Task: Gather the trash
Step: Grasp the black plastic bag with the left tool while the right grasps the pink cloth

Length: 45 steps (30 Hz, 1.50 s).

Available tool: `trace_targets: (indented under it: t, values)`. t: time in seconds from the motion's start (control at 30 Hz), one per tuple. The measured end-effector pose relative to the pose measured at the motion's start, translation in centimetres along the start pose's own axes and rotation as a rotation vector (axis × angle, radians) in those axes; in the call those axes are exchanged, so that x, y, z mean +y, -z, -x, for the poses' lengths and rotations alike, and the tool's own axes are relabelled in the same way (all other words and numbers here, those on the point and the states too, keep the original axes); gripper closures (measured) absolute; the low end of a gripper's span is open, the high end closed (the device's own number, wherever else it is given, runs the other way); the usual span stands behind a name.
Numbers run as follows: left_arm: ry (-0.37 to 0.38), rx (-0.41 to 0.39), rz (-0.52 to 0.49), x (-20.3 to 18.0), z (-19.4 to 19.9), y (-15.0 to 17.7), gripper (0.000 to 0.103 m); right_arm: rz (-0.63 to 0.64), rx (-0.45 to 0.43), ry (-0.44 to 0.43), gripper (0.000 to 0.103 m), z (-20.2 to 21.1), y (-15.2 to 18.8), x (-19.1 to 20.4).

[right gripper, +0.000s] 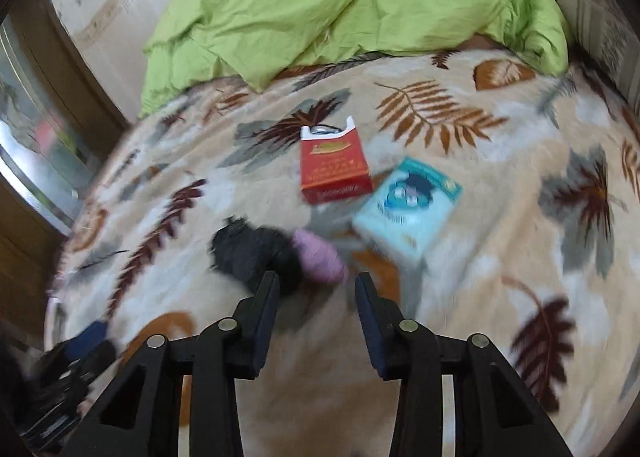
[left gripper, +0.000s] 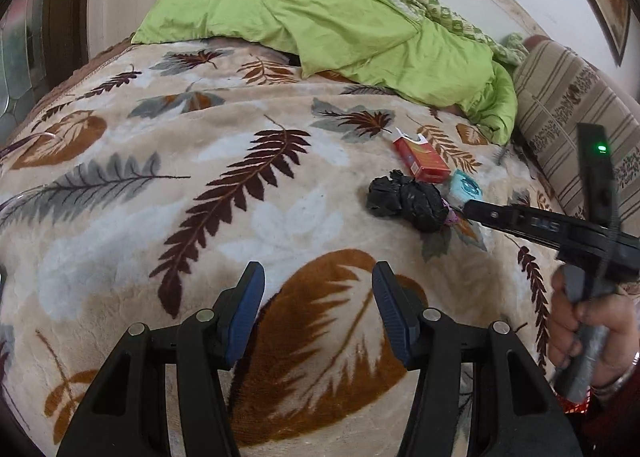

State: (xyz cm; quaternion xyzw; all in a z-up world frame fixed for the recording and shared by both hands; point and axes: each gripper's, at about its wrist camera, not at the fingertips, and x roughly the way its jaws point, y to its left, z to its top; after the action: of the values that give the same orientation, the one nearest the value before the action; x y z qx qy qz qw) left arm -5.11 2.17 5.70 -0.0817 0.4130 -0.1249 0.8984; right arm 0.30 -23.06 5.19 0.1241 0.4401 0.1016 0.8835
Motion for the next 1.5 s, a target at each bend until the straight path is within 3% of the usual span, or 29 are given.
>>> trace_targets:
  t: [0.23,0.43,0.6,0.73,1.0,1.13,1.27,1.37,1.5]
  values:
    - [0.022,0.008,0.032,0.8,-0.1,-0.3,0.048,-0.038,0.034,-0.007,0.063,-4.1,-1.3,-0.7]
    - [0.017,0.001,0.057,1.4,-0.1,-0.7,0.048,-0.008,0.036,-0.045,0.079,-3.8,-0.2,1.1]
    - [0.007,-0.016,0.089,2.2,0.1,-1.1,0.048,0.082,0.125,-0.212,0.08,-3.2,2.7,5.5]
    - [0.012,-0.027,0.12,2.8,0.1,-1.4,0.048,0.099,0.116,-0.298,0.08,-0.7,4.3,7.0]
    - [0.097,0.012,0.064,-1.0,-3.3,-2.7,0.048,-0.054,-0.019,-0.089,0.08,2.7,4.6,2.4]
    - [0.061,0.036,-0.006,-3.8,-5.7,-3.3,0.044,-0.103,-0.044,-0.04,0.079,2.5,4.0,0.7]
    - [-0.012,0.058,-0.004,-4.1,-8.4,-3.8,0.044,-0.122,-0.029,-0.037,0.079,2.0,3.8,0.2]
    - [-0.011,0.068,0.03,-3.5,-9.5,-4.0,0.06,-0.109,-0.035,-0.029,0.079,1.8,3.7,0.3]
    - [-0.036,0.03,0.014,-3.6,-8.5,-3.9,0.063,-0.083,-0.052,-0.013,0.079,2.0,3.8,1.0]
